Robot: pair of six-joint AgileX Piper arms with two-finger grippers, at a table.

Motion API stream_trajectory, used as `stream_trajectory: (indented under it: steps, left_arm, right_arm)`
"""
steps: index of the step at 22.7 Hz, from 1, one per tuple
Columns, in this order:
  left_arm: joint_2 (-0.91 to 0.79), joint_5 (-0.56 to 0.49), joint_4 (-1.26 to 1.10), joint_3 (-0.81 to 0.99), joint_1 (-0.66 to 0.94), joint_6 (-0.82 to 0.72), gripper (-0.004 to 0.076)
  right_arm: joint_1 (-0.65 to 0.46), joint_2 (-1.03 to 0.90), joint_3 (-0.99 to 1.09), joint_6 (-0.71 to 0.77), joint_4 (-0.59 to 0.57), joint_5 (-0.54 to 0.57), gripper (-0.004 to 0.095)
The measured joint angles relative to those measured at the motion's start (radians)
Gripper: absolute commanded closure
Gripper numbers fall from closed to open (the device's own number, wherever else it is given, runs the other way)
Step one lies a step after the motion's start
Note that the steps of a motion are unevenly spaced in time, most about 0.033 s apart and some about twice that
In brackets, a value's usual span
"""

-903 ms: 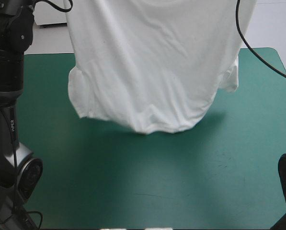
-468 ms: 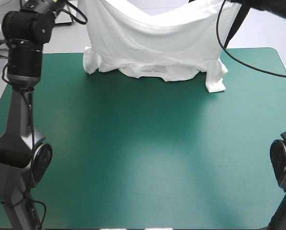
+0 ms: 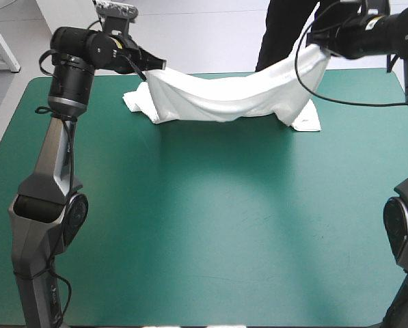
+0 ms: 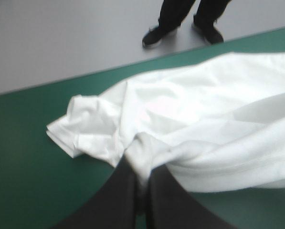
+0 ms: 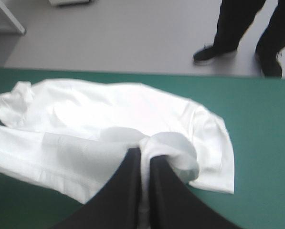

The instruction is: Fold the cloth

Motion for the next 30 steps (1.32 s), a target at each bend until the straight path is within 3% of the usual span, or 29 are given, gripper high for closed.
stream_trajectory:
  steps: [4, 5, 10, 14, 19, 25, 30]
  left_arm:
    - [0.011, 0.0, 0.001, 0.141, 0.0, -0.035, 0.0746]
    - [-0.006, -0.001, 0.0, 0.245, 0.0, -0.035, 0.0746]
    - [-0.106, -0.009, -0.001, 0.57, 0.0, -0.046, 0.0746]
    - [-0.301, -0.127, -0.055, 0.957, 0.0, -0.042, 0.0746]
    - [-0.539, -0.181, -0.081, 1.358, 0.0, -0.013, 0.0746]
    - [-0.789, -0.134, -0.154, 1.64, 0.0, 0.005, 0.0746]
    - [-0.926, -0.092, -0.18, 1.745, -0.001, 0.005, 0.0746]
  right_arm:
    - [0.006, -0.055, 0.299, 0.0, -0.023, 0.0, 0.0906]
    - [0.007, -0.089, 0.454, 0.0, -0.037, 0.0, 0.0906]
    - [0.007, -0.167, 0.742, -0.012, -0.042, -0.013, 0.0907]
    - [0.008, -0.257, 0.99, -0.033, -0.042, -0.058, 0.0906]
    - [0.008, -0.415, 1.275, -0.048, -0.042, -0.09, 0.0906]
    - [0.05, -0.623, 1.48, -0.049, -0.046, -0.05, 0.0906]
    - [0.072, -0.713, 1.553, -0.018, -0.069, -0.036, 0.0906]
